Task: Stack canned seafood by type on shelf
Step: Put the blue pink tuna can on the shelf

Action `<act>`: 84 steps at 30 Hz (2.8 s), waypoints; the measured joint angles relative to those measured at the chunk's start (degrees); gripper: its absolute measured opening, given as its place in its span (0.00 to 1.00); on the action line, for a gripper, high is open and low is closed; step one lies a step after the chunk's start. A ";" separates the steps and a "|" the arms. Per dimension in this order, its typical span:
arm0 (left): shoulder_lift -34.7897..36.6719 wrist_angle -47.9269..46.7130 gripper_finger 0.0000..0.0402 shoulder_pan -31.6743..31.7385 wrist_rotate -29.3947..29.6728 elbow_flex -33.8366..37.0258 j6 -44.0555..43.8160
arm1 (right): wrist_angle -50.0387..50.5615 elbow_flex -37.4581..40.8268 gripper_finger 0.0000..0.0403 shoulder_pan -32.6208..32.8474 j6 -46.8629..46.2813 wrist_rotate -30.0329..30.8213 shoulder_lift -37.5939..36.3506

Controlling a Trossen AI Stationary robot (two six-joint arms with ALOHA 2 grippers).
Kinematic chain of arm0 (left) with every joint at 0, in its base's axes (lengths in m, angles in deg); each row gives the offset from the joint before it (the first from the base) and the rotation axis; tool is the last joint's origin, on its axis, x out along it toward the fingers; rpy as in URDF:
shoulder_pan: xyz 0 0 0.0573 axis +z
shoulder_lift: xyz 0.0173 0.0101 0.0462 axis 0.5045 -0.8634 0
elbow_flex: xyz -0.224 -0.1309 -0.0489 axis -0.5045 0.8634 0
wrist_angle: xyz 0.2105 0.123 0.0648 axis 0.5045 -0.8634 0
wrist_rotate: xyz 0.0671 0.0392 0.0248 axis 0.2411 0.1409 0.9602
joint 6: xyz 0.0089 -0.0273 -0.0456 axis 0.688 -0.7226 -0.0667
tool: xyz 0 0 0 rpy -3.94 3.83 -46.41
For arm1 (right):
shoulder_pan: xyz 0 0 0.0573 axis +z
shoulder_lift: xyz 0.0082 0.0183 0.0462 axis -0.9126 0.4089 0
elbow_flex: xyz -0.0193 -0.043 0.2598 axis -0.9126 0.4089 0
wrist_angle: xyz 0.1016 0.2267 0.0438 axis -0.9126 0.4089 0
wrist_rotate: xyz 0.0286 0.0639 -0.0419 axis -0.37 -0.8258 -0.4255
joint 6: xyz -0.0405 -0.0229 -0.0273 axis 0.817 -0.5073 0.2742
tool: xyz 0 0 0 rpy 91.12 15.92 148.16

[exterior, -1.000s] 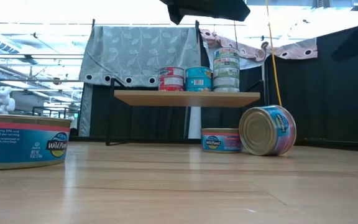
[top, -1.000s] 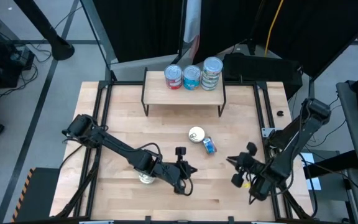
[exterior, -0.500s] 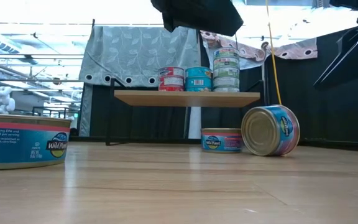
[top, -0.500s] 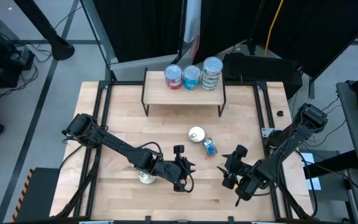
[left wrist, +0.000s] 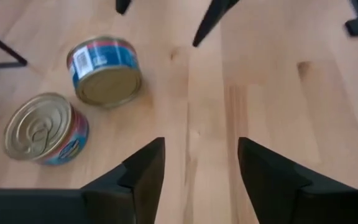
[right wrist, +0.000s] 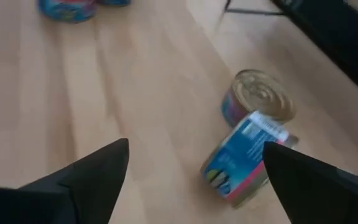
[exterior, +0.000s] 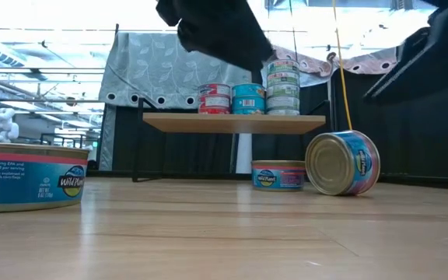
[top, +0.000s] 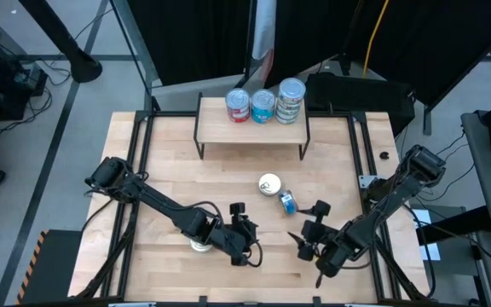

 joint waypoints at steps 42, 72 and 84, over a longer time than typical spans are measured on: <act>0.07 -3.15 0.52 -0.26 2.98 0.00 -0.24 | 5.84 0.02 0.60 -10.87 -17.82 -2.18 11.28; 0.07 -1.85 0.52 -0.33 2.98 0.00 -0.21 | 6.00 0.00 0.84 -6.46 -16.96 0.27 7.32; 0.07 -1.86 0.52 -0.33 2.98 0.00 -0.11 | 1.75 0.00 0.84 -12.72 -16.41 -0.10 7.78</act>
